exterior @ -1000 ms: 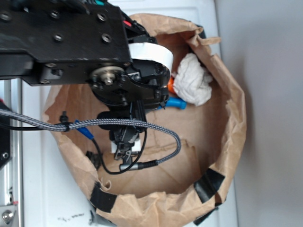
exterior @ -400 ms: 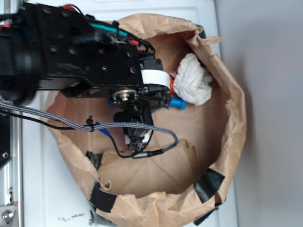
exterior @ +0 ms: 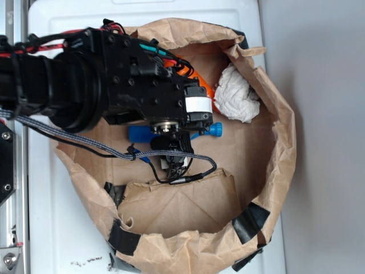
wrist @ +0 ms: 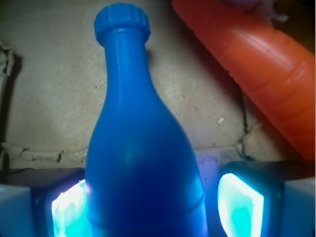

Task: Grab the blue bottle.

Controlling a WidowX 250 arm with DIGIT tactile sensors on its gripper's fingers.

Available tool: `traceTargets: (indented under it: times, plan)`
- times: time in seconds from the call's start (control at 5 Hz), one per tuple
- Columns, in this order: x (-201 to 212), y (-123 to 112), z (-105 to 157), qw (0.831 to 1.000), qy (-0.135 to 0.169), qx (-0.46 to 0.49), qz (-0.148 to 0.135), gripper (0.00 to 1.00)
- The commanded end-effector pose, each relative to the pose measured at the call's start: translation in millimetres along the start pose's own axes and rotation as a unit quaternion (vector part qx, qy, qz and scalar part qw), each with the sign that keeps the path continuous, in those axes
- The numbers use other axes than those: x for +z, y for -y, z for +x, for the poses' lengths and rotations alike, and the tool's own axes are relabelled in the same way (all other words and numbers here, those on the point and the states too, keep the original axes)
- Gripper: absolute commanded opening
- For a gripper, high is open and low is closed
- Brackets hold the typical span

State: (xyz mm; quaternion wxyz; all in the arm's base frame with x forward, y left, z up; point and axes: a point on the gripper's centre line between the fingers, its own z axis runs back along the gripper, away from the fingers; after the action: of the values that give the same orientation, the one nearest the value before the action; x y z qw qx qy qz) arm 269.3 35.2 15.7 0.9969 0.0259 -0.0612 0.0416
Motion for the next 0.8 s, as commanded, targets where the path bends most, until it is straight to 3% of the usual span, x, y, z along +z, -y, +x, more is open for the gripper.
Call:
traceTargets:
  times: [0.0,0.2,0.4,0.6]
  plan:
    - [24.0,9.1,6.4,0.999,0.031,0.001,-0.014,0.0]
    - [58.7,17.0,9.2,0.999,0.031,0.01,-0.041,0.0]
    - [94.1,16.9,15.1,0.996,0.014,0.018,-0.081,0.0]
    - [113.9,13.5,14.8,0.994,0.002,0.019,-0.103,0.0]
